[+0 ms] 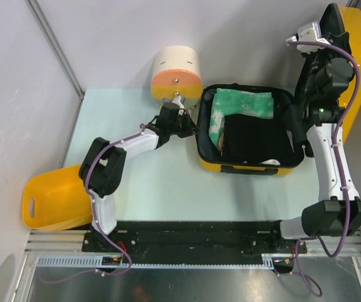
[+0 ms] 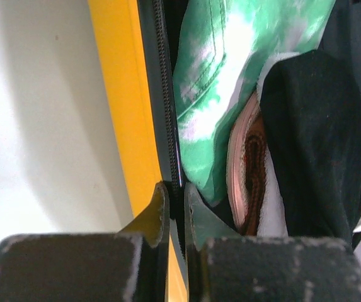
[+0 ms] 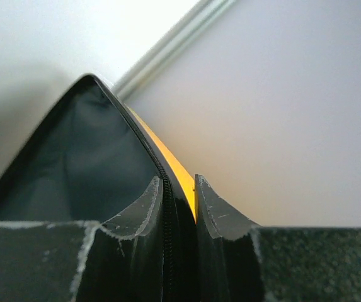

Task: Open, take out, and arrange the luggage

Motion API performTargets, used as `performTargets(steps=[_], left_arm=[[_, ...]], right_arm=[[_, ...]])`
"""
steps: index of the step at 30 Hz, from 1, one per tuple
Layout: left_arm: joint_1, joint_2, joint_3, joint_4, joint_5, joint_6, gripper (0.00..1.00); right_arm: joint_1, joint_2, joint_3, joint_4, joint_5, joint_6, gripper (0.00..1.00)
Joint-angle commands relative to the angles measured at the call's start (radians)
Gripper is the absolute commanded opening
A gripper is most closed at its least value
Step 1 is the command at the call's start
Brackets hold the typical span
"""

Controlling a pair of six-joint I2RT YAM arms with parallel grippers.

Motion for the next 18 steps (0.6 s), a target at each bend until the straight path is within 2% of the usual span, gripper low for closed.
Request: performTargets(steps=[1,5,10,15,18], left_arm=[[-0.011,-0.157,-0.05,-0.003,0.069,0.011,0.0],[-0.034,-0.141,-0.045,-0.008,0.053,0.009,0.0],[-0.05,-0.066,0.036,-0.006,0.02,-0.04,0.0],[-0.051,0.023,0.114,-0.002,0.006,-0.074,0.0],[-0.053,0.039,0.14,0.011,0.012,-0.074,0.0]], right_arm=[[0.033,-0.055,0.0,0.228,-0.248,0.181,0.0],[-0.057,0.014,0.015,0.279,-0.296,0.248,0.0],[-0.186,0.152,0.102,0.374,-0.383,0.371,0.0],[-0.211,0.239,0.171,0.391,-0.417,0.392,0.0],[-0.208,0.239,0.193,0.318,-0.423,0.417,0.0]])
